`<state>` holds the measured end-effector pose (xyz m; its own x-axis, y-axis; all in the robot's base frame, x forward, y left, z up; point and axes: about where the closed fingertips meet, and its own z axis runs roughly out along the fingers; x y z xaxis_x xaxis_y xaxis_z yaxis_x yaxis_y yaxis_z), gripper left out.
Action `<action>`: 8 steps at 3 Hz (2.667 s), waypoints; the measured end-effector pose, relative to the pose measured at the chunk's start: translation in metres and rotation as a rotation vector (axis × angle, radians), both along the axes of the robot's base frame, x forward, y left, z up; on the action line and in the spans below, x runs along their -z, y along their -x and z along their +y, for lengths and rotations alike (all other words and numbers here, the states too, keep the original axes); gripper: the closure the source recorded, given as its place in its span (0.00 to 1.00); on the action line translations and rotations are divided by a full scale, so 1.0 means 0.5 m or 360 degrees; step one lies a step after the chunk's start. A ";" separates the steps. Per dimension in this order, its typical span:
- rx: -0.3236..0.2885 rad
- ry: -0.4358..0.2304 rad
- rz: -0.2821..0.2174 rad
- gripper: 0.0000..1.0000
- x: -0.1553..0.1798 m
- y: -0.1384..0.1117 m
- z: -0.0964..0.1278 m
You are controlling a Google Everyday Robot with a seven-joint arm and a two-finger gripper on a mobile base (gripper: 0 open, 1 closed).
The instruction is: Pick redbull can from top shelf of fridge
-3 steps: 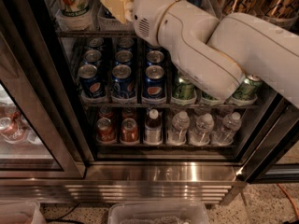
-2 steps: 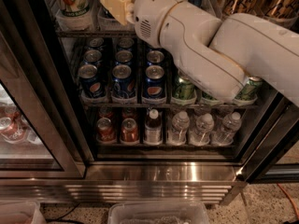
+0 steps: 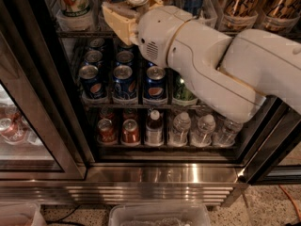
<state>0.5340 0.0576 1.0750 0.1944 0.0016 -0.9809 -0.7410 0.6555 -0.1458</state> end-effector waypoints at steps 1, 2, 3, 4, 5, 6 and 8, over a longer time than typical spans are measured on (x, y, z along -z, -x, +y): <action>-0.0003 0.0011 -0.0016 1.00 0.000 0.009 -0.003; -0.0003 0.0021 -0.0033 1.00 0.001 0.019 -0.011; -0.0030 0.0062 -0.0045 1.00 0.014 0.037 -0.025; -0.0067 0.0131 -0.0028 1.00 0.042 0.053 -0.036; -0.0084 0.0215 0.0021 1.00 0.087 0.054 -0.049; -0.0083 0.0293 0.0057 1.00 0.142 0.078 -0.088; -0.0153 0.0341 0.0040 1.00 0.139 0.130 -0.072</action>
Offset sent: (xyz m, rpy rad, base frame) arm -0.0151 -0.0190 -0.0075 -0.0205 -0.0306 -0.0050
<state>0.4690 0.0214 1.0053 0.1788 -0.1902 -0.9653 -0.8038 0.5376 -0.2548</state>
